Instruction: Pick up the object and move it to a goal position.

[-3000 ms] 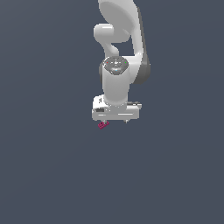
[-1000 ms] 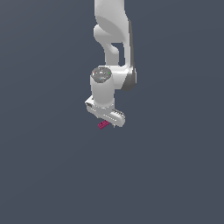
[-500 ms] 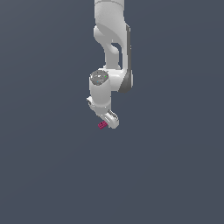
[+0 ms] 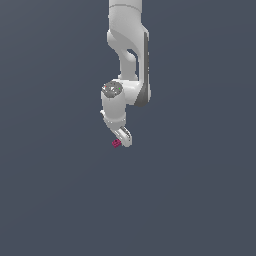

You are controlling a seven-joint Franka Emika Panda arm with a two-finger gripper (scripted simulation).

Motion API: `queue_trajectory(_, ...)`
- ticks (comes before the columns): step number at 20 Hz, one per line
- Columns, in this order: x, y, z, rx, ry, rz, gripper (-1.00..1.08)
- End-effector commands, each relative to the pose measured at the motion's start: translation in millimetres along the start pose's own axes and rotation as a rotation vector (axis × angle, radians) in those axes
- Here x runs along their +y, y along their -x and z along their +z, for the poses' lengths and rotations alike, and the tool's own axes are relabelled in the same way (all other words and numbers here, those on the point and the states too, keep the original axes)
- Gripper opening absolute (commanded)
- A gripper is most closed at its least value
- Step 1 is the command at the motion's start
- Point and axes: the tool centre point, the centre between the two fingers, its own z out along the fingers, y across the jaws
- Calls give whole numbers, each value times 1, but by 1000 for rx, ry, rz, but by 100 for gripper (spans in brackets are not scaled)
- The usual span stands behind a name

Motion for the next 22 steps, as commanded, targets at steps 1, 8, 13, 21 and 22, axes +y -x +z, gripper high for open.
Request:
queue_trajectory(1, 1, 0, 1, 1, 0, 9, 100)
queue_trajectory(8, 1, 0, 11, 0, 0, 5, 100)
queue_trajectory(13, 2, 1, 34, 0, 0, 8, 100)
queue_trajectory(21, 1, 0, 51, 0, 0, 9, 100)
queue_trajectory(22, 1, 0, 51, 0, 0, 9, -100)
